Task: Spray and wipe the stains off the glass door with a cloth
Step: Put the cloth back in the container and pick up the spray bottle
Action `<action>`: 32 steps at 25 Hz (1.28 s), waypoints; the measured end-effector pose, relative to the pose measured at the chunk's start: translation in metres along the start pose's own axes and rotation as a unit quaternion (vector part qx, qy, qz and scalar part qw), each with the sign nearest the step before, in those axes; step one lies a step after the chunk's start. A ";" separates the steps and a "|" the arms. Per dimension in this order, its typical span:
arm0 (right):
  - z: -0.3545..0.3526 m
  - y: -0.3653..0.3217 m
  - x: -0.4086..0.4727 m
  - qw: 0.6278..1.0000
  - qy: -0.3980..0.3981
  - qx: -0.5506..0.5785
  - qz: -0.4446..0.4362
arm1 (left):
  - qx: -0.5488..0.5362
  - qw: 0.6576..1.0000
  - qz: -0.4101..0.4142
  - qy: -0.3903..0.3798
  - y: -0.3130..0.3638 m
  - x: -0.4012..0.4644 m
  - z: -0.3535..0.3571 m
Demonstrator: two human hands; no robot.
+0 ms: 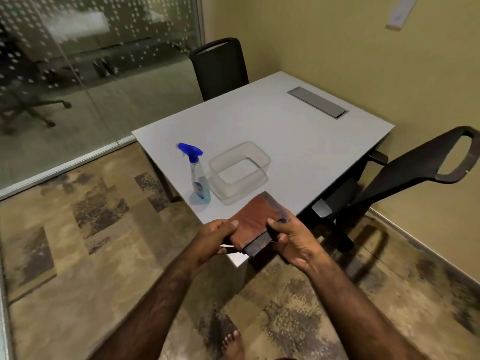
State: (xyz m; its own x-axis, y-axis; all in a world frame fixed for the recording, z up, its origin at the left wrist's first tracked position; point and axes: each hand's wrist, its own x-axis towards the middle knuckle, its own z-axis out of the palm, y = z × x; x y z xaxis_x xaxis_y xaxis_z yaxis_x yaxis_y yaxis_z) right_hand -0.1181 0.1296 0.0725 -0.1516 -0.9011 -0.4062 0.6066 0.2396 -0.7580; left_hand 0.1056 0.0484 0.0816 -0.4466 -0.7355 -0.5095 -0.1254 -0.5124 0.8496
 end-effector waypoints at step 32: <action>-0.005 -0.185 0.428 0.820 -0.117 -0.559 -0.028 | 0.143 0.945 -0.080 0.284 0.113 0.363 0.052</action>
State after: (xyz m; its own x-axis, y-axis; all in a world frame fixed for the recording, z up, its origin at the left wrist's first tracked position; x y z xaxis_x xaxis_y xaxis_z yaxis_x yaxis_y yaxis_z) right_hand -0.2989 -0.2989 0.0365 0.0787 -0.9350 -0.3458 -0.5118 0.2598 -0.8189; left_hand -0.1166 -0.2535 0.0000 0.1353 -0.8192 -0.5573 -0.4212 -0.5567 0.7160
